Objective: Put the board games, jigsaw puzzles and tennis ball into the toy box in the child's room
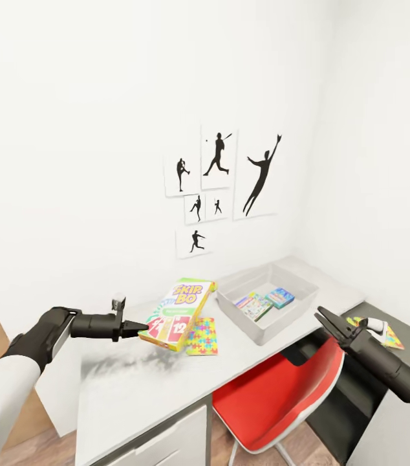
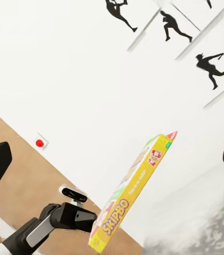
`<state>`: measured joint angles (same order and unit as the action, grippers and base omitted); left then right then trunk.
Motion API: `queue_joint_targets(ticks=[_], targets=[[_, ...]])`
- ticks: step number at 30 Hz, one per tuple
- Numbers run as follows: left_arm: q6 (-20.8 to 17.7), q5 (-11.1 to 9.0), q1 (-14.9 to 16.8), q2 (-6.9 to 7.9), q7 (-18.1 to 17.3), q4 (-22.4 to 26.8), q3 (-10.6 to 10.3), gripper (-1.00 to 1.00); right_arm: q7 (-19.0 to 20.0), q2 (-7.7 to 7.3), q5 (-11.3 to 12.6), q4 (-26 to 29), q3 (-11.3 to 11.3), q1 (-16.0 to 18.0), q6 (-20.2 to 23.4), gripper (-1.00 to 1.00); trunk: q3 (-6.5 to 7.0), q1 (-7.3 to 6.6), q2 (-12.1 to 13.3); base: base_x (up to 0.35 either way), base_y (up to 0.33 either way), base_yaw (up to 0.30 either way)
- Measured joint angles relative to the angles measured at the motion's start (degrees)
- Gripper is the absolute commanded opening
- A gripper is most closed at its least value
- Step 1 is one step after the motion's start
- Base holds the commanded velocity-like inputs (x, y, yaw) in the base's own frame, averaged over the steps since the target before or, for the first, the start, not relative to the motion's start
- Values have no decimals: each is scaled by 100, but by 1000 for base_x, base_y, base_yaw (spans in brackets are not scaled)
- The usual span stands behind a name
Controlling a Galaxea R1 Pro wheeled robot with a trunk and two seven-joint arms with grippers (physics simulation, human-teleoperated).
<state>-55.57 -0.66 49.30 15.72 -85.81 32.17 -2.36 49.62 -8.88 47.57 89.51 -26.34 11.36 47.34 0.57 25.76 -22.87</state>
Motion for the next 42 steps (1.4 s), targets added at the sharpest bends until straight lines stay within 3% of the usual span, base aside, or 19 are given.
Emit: queue_joint_targets(ticks=[9, 24, 42], targets=[[9, -1, 0, 8, -1, 0, 15, -100, 2, 3, -26, 0, -67, 1, 0, 100, 0, 0, 0, 0, 0, -258], [14, -13, -1, 0, -1, 4, 20, -100, 11, 18, -30, 5, -72, -3, -75, 100, 2, 0, 0, 0, 0, -27], [15, -3, 0, -5, 7, 3, 18, -100, 4, 31, -39, -1, -69, -2, -139, 100, 120, 0, -1, 0, 0, -173]])
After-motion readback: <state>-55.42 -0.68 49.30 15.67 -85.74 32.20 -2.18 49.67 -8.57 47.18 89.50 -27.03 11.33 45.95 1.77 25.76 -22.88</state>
